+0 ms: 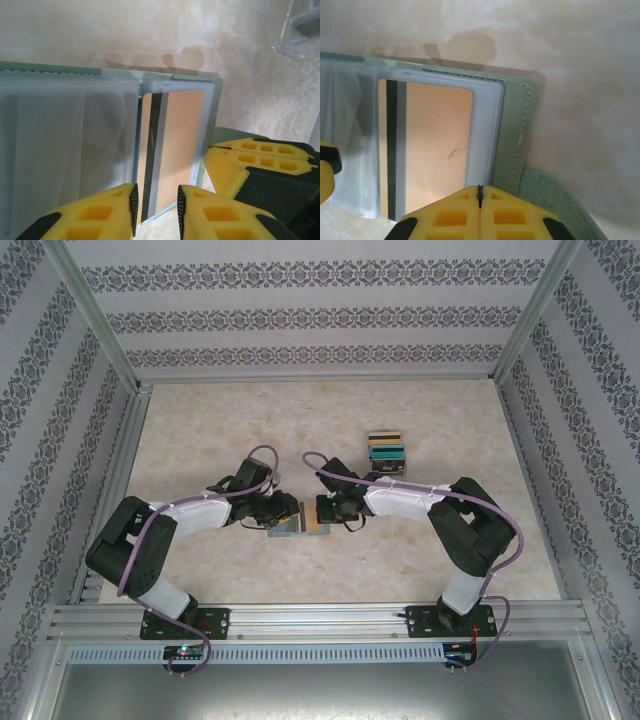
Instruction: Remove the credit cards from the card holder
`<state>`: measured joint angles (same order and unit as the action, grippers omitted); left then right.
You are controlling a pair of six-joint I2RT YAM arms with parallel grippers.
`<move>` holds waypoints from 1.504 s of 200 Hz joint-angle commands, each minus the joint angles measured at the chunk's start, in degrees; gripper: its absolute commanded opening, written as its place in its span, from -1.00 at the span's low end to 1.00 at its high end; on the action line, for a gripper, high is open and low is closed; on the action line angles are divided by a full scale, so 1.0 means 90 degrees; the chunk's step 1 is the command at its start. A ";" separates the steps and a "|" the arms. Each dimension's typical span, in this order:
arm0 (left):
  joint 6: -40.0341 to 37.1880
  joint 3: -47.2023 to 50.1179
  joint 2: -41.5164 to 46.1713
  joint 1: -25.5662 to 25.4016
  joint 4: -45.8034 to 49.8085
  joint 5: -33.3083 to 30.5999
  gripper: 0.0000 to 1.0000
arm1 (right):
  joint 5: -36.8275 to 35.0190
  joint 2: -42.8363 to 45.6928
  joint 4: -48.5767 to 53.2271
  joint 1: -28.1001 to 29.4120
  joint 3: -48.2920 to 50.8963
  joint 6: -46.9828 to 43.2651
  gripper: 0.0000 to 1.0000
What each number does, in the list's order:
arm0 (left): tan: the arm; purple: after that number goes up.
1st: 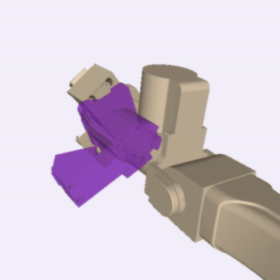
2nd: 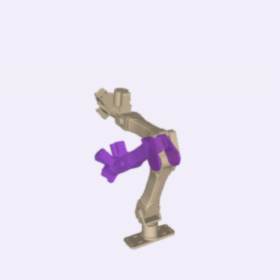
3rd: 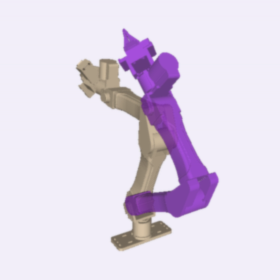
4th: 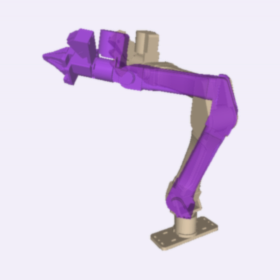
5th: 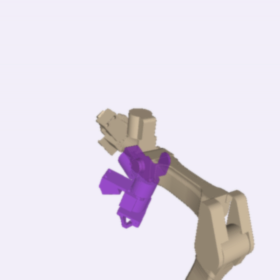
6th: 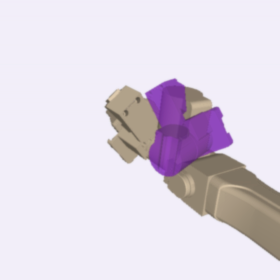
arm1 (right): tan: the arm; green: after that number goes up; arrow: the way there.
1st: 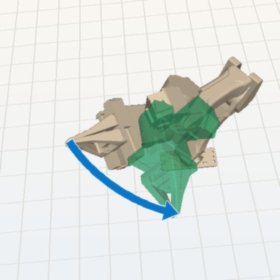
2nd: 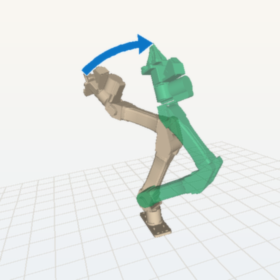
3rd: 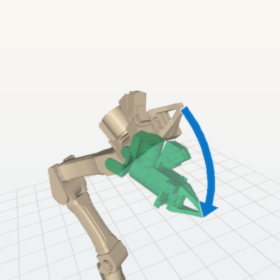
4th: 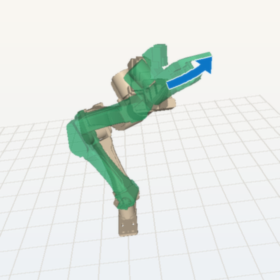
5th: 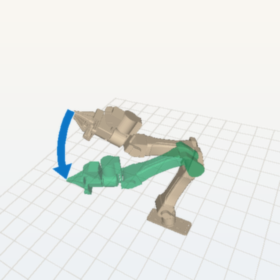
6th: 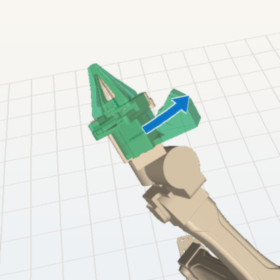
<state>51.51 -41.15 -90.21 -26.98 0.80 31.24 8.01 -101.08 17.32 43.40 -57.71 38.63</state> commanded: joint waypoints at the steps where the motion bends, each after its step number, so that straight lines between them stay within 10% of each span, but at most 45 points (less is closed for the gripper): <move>1: 0.0078 0.0033 -0.0165 0.0055 -0.0118 0.0015 -0.42 | 0.0097 -0.0196 0.0043 0.0073 -0.0079 -0.0113 -0.87; 301: -0.0609 0.0470 0.0677 0.0639 0.0887 -0.0256 -0.91 | 0.0126 -0.0403 0.0062 0.0193 -0.0183 -0.0130 -0.83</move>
<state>48.73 -37.67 -86.70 -22.72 3.70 30.98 9.39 -103.83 16.88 45.15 -59.88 37.76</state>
